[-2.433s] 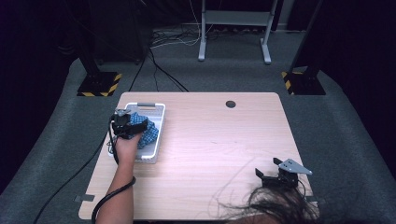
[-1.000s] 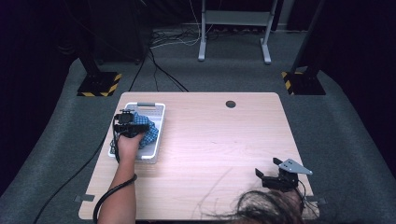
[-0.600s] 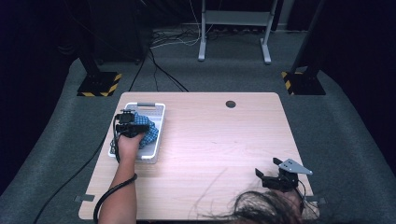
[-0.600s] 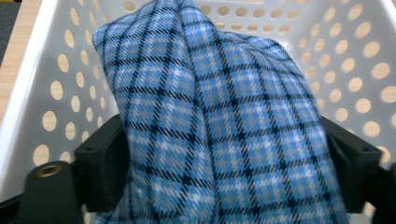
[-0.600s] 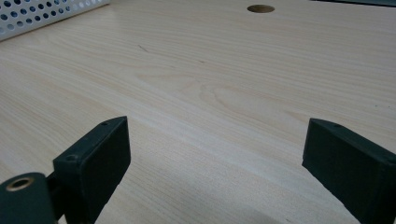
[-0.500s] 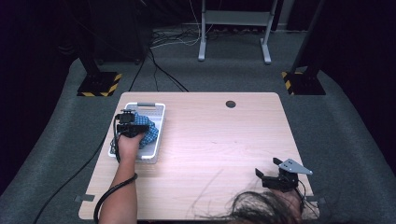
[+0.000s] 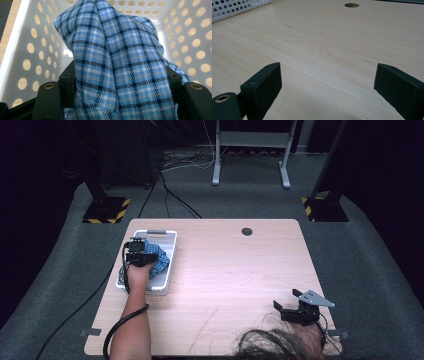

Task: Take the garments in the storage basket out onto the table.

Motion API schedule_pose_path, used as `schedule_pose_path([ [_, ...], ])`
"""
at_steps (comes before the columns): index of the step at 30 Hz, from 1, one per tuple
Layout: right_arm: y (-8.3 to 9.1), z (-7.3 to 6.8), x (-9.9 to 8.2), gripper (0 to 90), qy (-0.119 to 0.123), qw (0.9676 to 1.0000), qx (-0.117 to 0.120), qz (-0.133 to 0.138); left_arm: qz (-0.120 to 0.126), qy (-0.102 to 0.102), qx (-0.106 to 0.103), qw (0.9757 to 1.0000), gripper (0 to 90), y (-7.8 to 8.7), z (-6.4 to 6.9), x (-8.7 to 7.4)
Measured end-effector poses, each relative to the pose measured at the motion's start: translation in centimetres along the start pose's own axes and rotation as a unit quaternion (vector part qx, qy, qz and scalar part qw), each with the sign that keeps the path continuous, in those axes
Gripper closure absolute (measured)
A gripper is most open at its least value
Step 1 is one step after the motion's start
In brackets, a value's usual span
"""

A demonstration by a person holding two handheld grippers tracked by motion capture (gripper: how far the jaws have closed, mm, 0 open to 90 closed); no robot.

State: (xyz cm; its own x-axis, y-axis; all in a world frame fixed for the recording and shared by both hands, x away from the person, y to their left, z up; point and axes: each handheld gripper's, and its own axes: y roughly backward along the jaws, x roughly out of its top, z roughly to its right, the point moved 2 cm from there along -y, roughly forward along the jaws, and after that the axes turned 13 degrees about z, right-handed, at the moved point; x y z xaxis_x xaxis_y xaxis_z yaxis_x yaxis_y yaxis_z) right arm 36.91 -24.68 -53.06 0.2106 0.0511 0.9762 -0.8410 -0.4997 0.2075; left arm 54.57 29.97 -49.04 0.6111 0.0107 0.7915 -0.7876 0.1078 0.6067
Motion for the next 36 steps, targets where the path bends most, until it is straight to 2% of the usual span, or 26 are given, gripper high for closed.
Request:
schedule_pose_path([
  [15, 0.03, 0.06, 0.01, 6.6, -0.003, 1.0, 0.0, 0.003, 0.019, -0.02, 0.0, 0.9996, 48.3, 0.52, 0.33, 0.09],
  [36, 0.04, 0.11, 0.01, 6.5, -0.005, 1.0, 0.0, 0.004, 0.026, -0.02, -0.001, 0.9995, 50.1, 0.85, 0.31, 0.21],
])
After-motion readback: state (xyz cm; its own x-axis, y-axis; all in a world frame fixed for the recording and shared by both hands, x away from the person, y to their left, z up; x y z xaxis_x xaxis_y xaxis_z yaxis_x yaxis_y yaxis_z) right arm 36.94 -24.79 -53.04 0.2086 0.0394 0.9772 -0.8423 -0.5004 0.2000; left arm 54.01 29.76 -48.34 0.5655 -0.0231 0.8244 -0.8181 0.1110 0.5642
